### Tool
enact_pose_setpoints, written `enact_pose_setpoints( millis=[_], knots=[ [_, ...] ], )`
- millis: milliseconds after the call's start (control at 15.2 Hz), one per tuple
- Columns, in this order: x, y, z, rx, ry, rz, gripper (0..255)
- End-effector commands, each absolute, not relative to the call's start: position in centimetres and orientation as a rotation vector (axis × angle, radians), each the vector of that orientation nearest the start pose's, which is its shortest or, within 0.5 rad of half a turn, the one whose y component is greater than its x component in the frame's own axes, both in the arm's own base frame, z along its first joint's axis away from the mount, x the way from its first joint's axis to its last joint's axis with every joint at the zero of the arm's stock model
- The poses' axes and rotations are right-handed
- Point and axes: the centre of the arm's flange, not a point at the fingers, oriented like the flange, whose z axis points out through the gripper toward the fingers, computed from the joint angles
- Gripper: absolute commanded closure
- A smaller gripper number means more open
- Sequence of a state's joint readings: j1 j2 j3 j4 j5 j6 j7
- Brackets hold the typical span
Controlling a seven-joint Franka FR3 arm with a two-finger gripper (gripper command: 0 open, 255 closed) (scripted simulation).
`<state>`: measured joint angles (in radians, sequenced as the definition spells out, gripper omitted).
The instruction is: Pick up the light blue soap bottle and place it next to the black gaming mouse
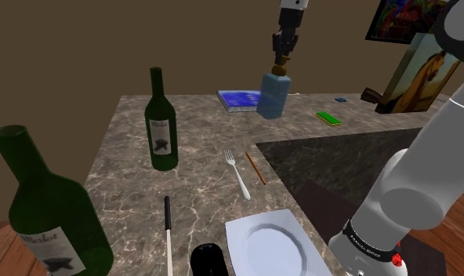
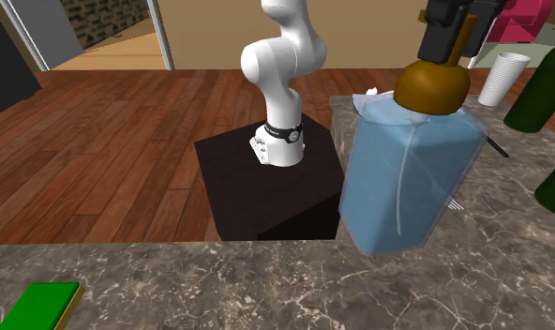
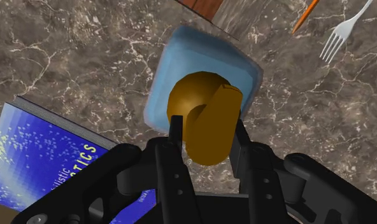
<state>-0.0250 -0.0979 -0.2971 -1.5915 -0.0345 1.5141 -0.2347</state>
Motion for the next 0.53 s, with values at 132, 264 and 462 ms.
enact_pose_setpoints(
  millis=[132,264,462],
  knots=[
    [47.4,-12.4,66.0,-3.149,0.141,-0.023,255],
    [46.6,-9.9,66.0,-3.149,0.141,-0.023,255],
    [45.4,-6.1,66.0,-3.149,0.141,-0.023,255]
  ],
)
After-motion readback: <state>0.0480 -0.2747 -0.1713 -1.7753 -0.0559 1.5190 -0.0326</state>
